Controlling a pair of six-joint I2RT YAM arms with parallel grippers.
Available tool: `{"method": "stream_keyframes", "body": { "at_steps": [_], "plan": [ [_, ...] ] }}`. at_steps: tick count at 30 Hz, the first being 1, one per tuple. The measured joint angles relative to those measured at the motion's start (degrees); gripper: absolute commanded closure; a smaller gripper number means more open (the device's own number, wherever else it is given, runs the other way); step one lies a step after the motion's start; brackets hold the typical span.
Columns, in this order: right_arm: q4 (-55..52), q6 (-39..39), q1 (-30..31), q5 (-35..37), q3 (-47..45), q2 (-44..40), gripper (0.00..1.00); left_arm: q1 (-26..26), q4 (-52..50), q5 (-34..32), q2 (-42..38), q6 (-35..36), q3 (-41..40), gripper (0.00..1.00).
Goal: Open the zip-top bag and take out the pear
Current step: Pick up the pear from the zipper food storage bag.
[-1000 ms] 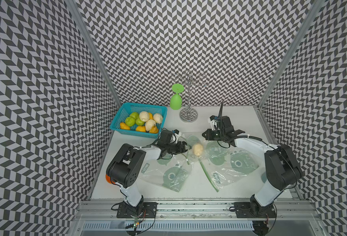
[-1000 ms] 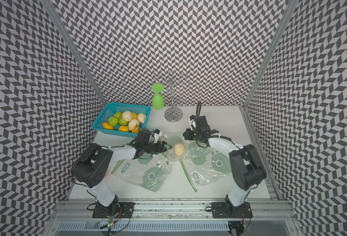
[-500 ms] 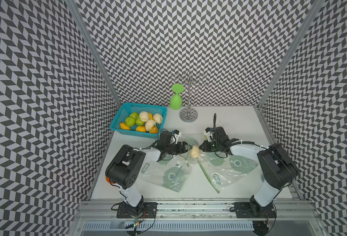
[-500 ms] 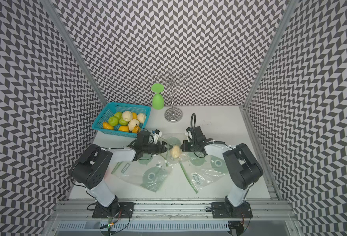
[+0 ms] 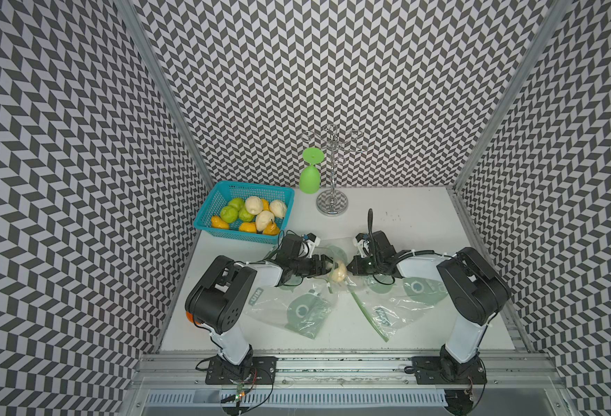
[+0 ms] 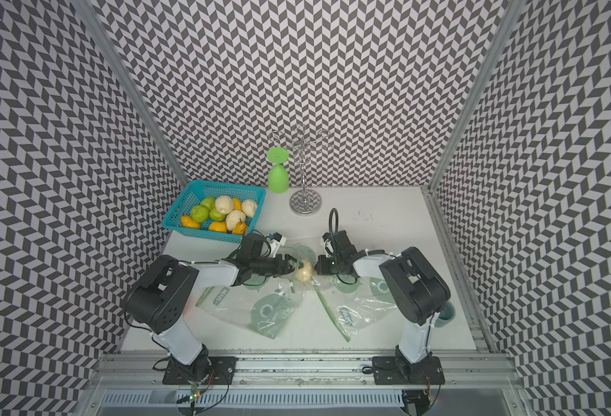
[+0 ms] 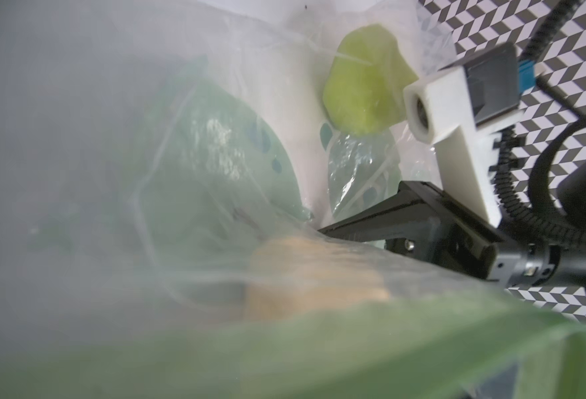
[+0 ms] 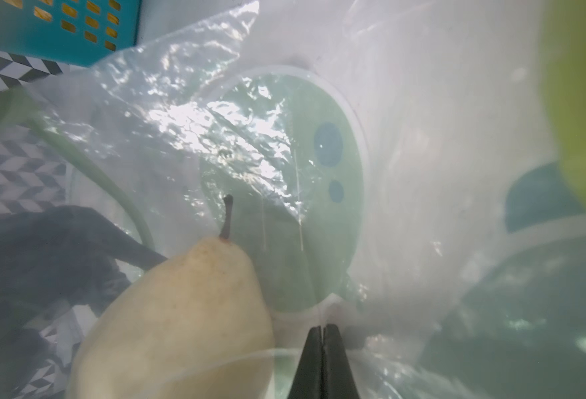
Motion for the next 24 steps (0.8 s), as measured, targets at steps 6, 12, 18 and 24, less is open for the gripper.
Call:
{"method": "stream_keyframes", "body": {
  "at_steps": [6,12,18,24],
  "plan": [
    [1.5,0.7,0.0,0.0,-0.1,0.5,1.0,-0.4,-1.0,1.0,-1.4,1.2,-2.2,0.27],
    [2.2,0.9,0.0,0.0,-0.1,0.7,1.0,-2.7,-1.0,1.0,-1.4,1.2,-2.4,0.26],
    [2.2,0.7,0.1,0.0,-0.1,0.7,1.0,-4.1,-1.8,0.2,-0.1,1.0,-1.2,0.23],
    [2.2,0.7,0.1,-0.2,-0.1,0.7,1.0,-5.7,-4.4,-2.5,2.4,0.8,3.9,0.23]
  ]
}}
